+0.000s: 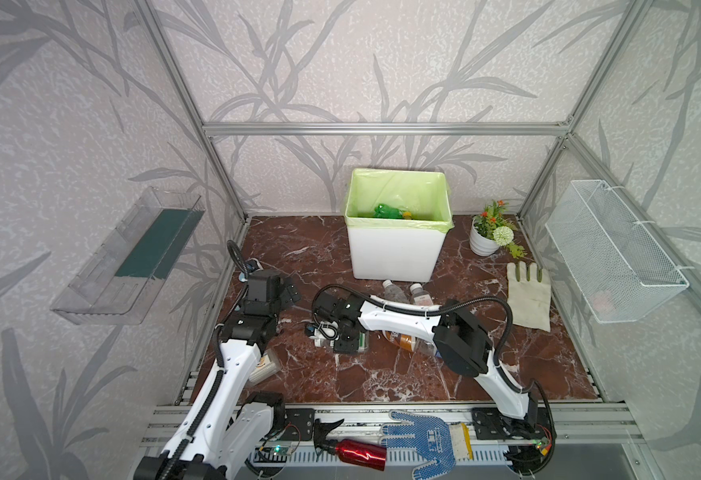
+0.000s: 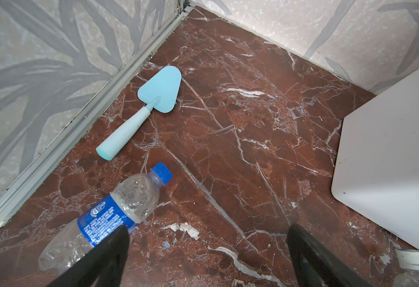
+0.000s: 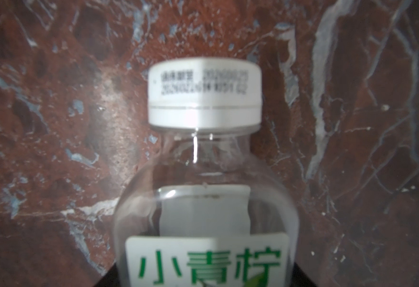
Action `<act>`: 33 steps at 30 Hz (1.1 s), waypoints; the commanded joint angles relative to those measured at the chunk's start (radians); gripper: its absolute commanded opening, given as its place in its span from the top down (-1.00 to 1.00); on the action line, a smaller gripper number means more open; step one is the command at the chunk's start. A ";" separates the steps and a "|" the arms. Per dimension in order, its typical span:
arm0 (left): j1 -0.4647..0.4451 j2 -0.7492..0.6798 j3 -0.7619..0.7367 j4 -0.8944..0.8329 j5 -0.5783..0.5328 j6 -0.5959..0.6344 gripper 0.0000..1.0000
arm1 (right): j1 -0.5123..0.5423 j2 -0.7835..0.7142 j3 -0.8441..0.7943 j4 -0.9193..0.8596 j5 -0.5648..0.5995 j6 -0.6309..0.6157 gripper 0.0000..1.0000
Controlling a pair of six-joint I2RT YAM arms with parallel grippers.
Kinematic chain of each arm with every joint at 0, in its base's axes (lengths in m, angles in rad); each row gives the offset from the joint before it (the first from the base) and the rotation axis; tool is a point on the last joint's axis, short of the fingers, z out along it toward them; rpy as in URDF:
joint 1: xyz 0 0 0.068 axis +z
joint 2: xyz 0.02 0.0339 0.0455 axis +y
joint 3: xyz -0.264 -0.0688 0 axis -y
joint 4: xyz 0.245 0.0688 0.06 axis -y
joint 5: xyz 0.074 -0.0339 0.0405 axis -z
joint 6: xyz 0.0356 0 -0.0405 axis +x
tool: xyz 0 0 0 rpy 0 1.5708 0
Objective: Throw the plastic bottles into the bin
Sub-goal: 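Close the right gripper on the lime-label bottle and lift it, then carry the lime-label bottle with the right gripper over the bin and release it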
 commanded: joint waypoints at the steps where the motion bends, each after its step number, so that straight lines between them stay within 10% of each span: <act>1: 0.011 0.004 -0.018 -0.003 0.002 -0.012 -0.99 | 0.003 -0.043 0.036 -0.031 -0.009 0.014 -0.18; 13: 0.020 0.032 -0.044 0.042 0.032 -0.038 -0.98 | -0.095 -0.464 0.176 0.060 0.065 0.052 0.09; 22: 0.021 0.104 -0.045 0.094 0.094 -0.040 -0.98 | -0.223 -0.910 -0.021 0.567 0.154 -0.052 0.08; 33: 0.021 0.113 -0.031 0.081 0.106 -0.041 -0.98 | -0.530 -0.600 0.110 0.472 -0.029 0.256 -0.03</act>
